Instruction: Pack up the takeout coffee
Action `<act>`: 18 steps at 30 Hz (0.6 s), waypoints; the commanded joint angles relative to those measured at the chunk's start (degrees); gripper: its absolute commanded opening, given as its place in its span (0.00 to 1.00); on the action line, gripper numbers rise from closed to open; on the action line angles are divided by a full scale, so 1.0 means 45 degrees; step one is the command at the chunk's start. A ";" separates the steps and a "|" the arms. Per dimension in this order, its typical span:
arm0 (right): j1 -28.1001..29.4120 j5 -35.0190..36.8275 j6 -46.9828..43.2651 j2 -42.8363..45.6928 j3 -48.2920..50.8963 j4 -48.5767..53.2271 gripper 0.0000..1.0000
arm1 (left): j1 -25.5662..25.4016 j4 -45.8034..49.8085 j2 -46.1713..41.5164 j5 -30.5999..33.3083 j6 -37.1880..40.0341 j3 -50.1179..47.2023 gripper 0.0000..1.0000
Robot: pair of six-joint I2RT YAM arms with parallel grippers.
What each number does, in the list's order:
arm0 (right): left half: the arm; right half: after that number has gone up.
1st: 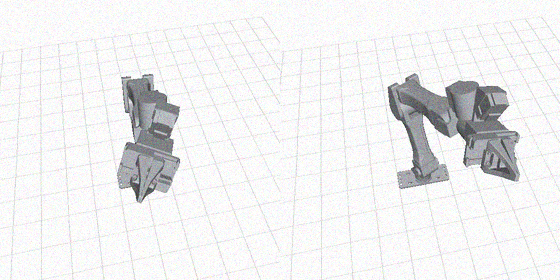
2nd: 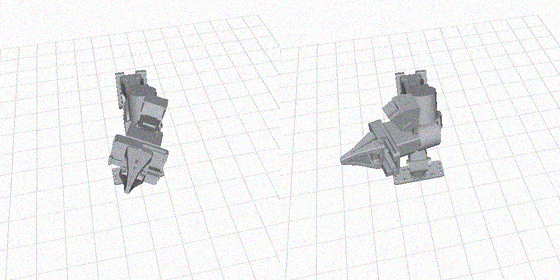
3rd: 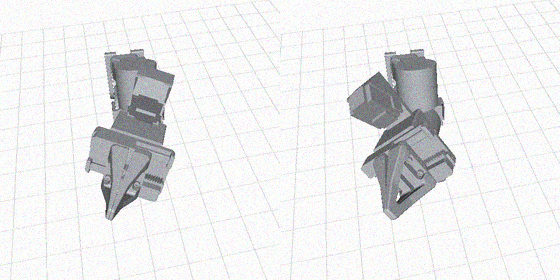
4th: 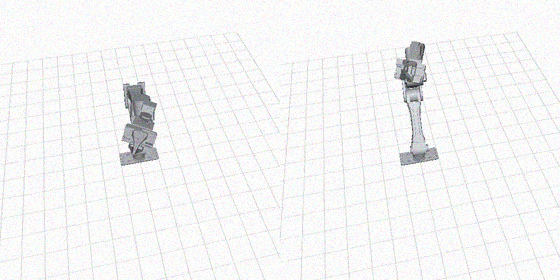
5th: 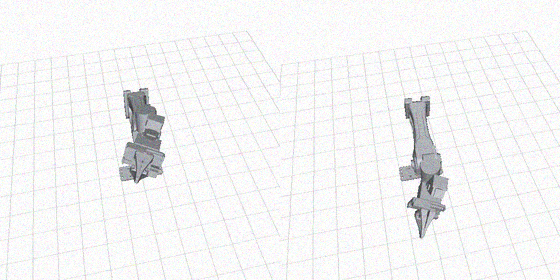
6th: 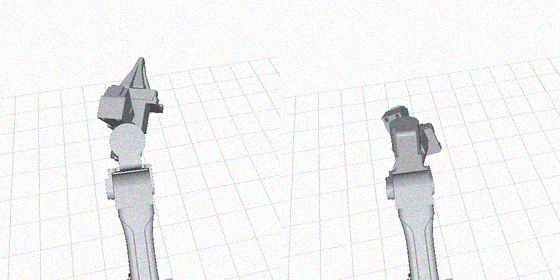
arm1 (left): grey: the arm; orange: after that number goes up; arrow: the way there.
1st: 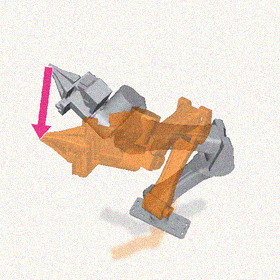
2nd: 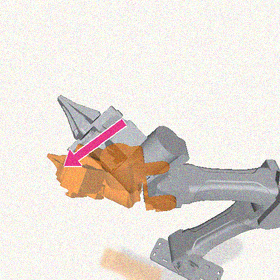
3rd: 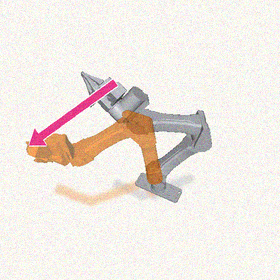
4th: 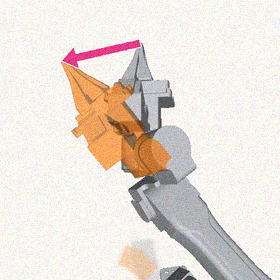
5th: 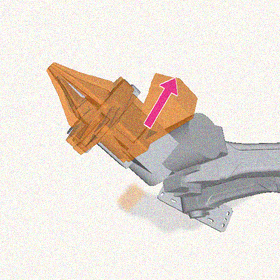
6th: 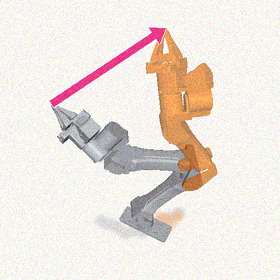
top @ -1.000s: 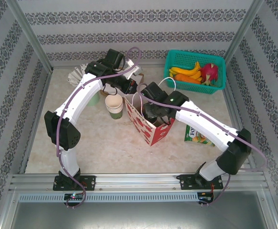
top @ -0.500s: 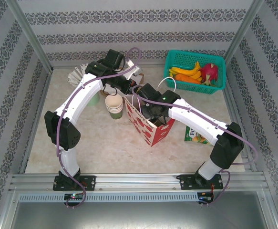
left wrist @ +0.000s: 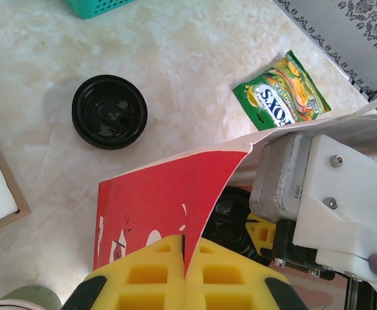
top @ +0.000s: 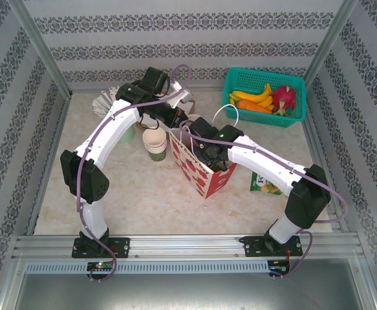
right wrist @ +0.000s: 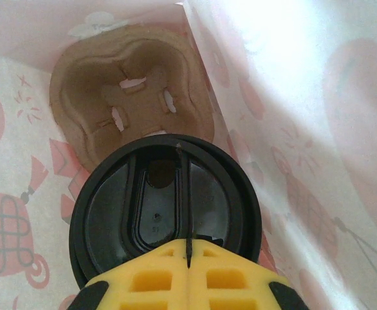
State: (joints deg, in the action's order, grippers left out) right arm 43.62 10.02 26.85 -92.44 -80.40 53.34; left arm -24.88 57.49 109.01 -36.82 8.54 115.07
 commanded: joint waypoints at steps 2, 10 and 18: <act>-0.0083 0.0058 0.0126 -0.0083 0.0211 0.0412 0.01 | 0.0044 -0.0295 -0.0026 -0.0034 -0.0044 -0.0092 0.00; -0.0083 0.0058 0.0093 -0.0102 0.0191 0.0412 0.01 | 0.0057 -0.0273 0.0033 -0.0038 -0.0078 -0.0043 0.00; -0.0098 0.0061 0.0068 -0.0158 0.0190 0.0388 0.01 | 0.0054 -0.0255 0.0048 -0.0041 -0.0068 -0.0023 0.00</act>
State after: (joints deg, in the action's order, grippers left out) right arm 43.62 10.04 26.85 -92.44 -80.25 53.34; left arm -24.88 57.49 109.01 -36.82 8.54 115.07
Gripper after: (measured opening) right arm 0.064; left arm 0.051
